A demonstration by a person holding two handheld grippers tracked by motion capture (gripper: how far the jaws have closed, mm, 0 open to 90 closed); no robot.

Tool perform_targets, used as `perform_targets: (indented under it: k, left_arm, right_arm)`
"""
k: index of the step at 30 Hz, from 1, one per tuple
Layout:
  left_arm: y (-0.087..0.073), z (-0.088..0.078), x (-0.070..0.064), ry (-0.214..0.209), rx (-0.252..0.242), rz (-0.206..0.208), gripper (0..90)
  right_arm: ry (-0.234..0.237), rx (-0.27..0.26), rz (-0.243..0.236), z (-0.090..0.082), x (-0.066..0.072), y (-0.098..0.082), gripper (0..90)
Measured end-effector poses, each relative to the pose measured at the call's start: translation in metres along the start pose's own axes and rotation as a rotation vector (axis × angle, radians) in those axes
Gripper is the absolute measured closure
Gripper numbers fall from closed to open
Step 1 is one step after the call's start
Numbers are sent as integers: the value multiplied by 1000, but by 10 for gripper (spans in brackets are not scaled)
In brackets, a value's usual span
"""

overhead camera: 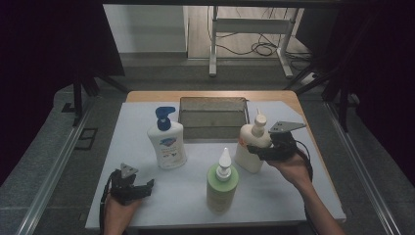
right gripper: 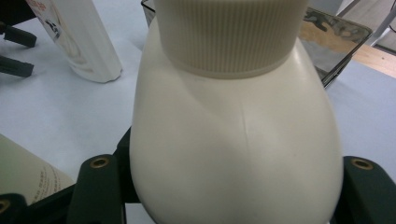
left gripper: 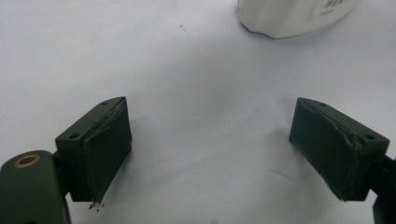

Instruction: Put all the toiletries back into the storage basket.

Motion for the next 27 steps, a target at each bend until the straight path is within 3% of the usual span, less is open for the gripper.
perform_targets:
  k: [8, 16, 27]
  left_arm:
    - [0, 0, 0, 0, 0, -1, 125]
    - [0, 0, 0, 0, -1, -1, 125]
    - [0, 0, 0, 0, -2, 0, 125]
  right_arm:
    - [-13, -11, 7, -1, 2, -1, 374]
    - [-19, 9, -16, -3, 8, 8, 377]
    - [-10, -3, -19, -8, 9, 23, 378]
Point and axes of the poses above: each handheld gripper's, and its own axes: z roughly forward along the jaws, y roughly out of its top, x roughly to its left, the point moved 1 cm from there along z, roughly forward along the jaws, and after that the axes turned 3 degrees about x, right-handed, at the moved point
